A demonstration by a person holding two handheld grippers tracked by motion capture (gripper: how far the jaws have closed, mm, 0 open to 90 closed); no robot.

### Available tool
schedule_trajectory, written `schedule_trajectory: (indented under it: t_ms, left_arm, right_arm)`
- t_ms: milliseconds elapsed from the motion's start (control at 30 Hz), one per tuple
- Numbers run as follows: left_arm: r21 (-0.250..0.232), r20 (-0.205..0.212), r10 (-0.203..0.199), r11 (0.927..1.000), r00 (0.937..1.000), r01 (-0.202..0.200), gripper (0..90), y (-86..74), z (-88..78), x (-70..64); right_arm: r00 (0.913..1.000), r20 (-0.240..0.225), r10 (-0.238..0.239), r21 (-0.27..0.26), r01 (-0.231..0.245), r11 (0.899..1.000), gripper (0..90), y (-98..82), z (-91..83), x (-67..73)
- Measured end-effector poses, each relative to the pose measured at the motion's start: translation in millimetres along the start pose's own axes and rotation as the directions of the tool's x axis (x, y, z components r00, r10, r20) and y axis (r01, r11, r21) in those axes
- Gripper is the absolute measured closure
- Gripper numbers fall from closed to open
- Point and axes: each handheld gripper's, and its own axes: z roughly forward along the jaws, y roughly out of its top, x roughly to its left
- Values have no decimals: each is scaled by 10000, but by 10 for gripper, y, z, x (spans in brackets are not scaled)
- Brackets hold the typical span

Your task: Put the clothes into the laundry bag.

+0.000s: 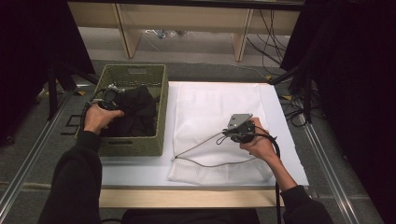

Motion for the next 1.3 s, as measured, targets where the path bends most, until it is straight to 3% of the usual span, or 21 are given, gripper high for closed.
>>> schedule_trajectory:
  t_ms: [200,233,267,300,467,500,567,667,767,800,967,1033,1167,1200,1233,1300]
  left_arm:
    - [-284,212,-257,9992,9994,263,619,153,-235,-14]
    - [-327,238,-267,9991,9994,274,619,170,-260,-12]
    - [-334,256,-329,9989,9991,337,619,186,-282,-11]
    - [-368,254,-308,9988,9992,317,619,199,-303,-10]
    - [-465,267,-367,9982,9990,379,619,285,-405,23]
    - [-488,214,-307,9983,9993,317,619,305,-434,23]
    - [-526,240,-261,9982,9994,273,619,345,-485,15]
    - [-535,329,-284,9981,9991,301,618,378,-539,12]
    - [-566,455,-283,9979,9986,309,618,420,-657,-11]
    - [-566,455,-283,9979,9986,309,619,420,-657,-11]
    - [-579,707,-127,9982,9974,169,617,407,-798,-110]
    - [-683,1035,360,9972,9940,-290,617,394,-886,-207]
    - [-1073,1693,732,9927,9828,-554,616,368,-1036,-363]
    - [-1132,1949,770,9920,9778,-556,617,357,-1073,-401]
    - [-1132,1949,770,9920,9778,-556,617,357,-1073,-401]
    - [-1174,2367,1189,9887,9643,-931,616,320,-1193,-554]
  right_arm:
    - [10000,-3,88,15,-88,10000,886,5,-10,2]
    - [9988,15,481,115,-481,9988,886,-1,-20,27]
    - [9984,-15,574,130,-573,9983,886,0,-23,28]
    - [9999,43,129,54,-129,9999,886,-2,-14,-3]
    - [9997,38,251,59,-251,9997,886,-3,-20,2]
    - [9988,-122,469,159,-467,9988,886,0,-32,8]
    - [9997,-68,236,69,-235,9997,886,1,-26,-9]
    - [9996,-14,282,7,-282,9996,886,0,-25,0]
    - [9984,-69,552,152,-551,9984,886,5,-41,13]
    - [9995,-65,307,64,-306,9995,886,7,-38,-2]
    - [9991,1,413,-65,-413,9991,886,5,-46,-15]
    - [9995,-24,317,16,-317,9995,886,4,-53,-26]
    - [9985,-3,547,2,-547,9985,885,5,-48,-8]
    - [9986,-88,513,72,-513,9987,886,6,-58,-14]
    - [9995,9,309,-41,-309,9995,886,4,-49,-26]
    - [9993,-46,382,-88,-383,9992,886,3,-50,-28]
